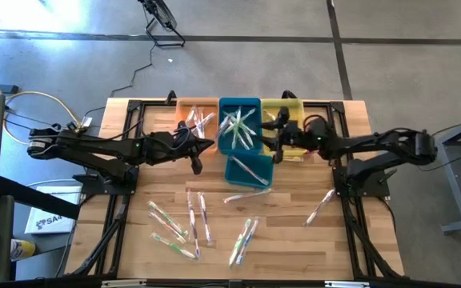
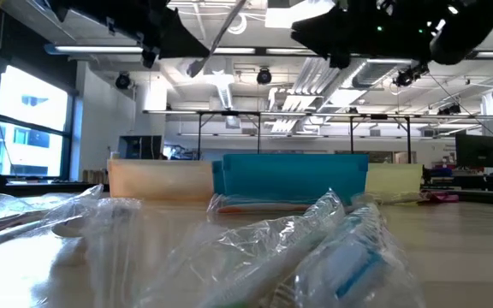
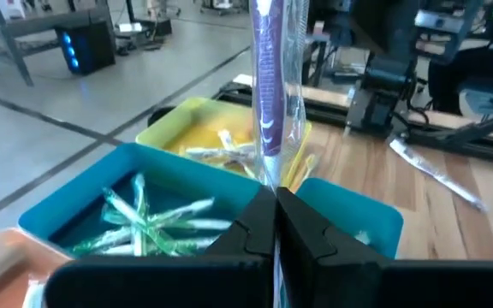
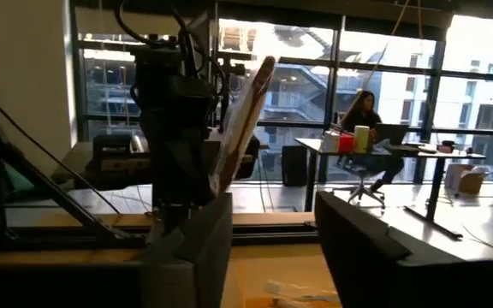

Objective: Pick & Place Toothbrushes
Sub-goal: Put the violet toothbrush into the yellow bin

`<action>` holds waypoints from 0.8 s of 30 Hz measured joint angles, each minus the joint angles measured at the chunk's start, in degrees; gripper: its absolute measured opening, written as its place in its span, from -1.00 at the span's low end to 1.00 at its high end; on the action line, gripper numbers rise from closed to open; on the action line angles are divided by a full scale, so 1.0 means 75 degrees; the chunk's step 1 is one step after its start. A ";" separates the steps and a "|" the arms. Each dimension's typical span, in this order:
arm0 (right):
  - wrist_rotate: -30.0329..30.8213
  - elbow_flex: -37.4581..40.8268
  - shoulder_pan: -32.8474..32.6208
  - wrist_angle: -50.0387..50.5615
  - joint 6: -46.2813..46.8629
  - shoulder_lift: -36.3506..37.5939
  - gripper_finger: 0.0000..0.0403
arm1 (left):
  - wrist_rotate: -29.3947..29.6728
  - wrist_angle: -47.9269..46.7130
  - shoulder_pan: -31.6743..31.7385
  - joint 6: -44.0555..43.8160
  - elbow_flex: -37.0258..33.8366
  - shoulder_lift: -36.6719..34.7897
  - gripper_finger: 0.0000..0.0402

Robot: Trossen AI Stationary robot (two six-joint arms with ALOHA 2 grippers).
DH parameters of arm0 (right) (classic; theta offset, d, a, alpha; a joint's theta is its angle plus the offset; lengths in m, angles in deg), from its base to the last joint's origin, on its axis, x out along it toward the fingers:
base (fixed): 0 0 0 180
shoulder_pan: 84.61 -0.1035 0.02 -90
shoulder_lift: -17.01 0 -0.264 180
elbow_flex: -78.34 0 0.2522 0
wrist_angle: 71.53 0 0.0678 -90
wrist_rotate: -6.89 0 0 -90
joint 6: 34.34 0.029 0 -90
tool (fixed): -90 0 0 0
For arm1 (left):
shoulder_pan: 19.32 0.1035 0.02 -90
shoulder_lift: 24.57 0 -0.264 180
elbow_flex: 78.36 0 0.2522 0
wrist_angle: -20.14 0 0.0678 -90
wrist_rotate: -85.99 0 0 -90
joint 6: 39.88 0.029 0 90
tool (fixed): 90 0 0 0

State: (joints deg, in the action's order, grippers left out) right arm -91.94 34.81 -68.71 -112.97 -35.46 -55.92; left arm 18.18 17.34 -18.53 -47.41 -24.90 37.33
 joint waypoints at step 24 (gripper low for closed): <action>-0.1625 -0.3130 -0.0172 0.0012 0.1906 -0.3076 0.02 | -0.0102 -0.0068 -0.0009 0.0032 0.0003 0.0112 -1.00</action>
State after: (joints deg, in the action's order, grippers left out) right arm -104.13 11.33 -70.00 -112.88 -21.17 -79.00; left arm 17.42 16.83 -18.59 -47.17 -24.87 38.17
